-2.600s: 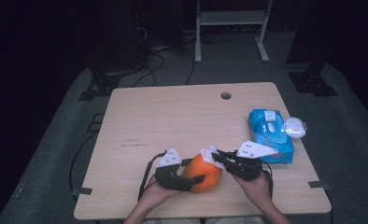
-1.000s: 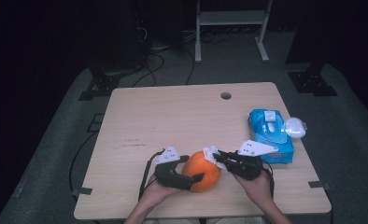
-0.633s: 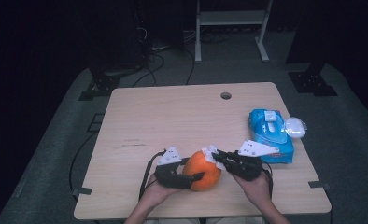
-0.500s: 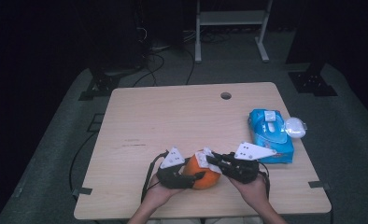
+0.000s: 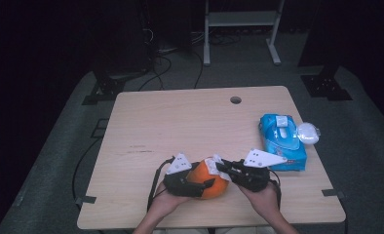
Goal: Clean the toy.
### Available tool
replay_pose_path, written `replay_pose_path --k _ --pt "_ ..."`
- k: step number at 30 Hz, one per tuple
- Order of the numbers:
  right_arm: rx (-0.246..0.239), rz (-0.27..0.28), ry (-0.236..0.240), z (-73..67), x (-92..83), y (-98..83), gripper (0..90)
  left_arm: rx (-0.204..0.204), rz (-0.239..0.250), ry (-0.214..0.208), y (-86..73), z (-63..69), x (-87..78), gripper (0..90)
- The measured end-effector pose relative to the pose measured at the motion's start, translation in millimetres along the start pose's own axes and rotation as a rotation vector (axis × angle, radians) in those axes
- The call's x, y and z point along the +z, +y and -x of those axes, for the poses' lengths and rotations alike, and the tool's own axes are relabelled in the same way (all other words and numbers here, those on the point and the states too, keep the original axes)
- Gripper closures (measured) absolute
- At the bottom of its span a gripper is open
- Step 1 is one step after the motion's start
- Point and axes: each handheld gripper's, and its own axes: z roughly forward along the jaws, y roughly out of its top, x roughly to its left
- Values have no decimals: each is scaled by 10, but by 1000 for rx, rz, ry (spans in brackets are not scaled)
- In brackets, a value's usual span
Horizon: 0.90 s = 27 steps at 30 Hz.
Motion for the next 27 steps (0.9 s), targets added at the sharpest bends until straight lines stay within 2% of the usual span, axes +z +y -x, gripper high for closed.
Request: replay_pose_path --k 1,2,4,6,8,10,14,15,17,18,19,23,24,27 --pt "-12 -4 1 -16 8 7 816 8 -3 -3 5 2 -4 232" --pt "-18 -6 1 -5 15 3 817 -2 2 -26 8 -19 -17 211" --pt "12 -8 2 72 12 -33 817 -20 13 -60 -1 -70 -42 159" --pt "27 -11 -34 167 -3 -76 817 -31 3 -59 -21 -117 -41 101" --pt "53 -8 -55 251 -32 -95 816 -30 -24 -61 -59 -138 5 93" --pt "72 -6 -59 281 -47 -106 816 -8 -20 -40 -73 -114 32 200" --pt "34 16 -57 155 -61 -43 815 50 -20 21 -20 -34 -13 343" --pt "25 28 -38 120 -67 -17 815 56 -19 32 -14 -9 -15 365" --pt "-6 31 -16 44 -55 24 815 76 -20 41 0 26 -17 386" --pt "-32 24 -30 20 -47 28 816 80 -18 45 5 39 -24 397" --pt "-37 22 -34 33 -45 22 817 82 -16 44 9 40 -40 407" --pt "45 4 -49 232 -70 -61 817 81 -3 41 57 55 -87 423" --pt "47 7 -47 242 -69 -70 817 81 -6 40 62 54 -87 423" --pt "15 22 -32 127 -59 -18 816 70 -9 34 55 31 -92 425"
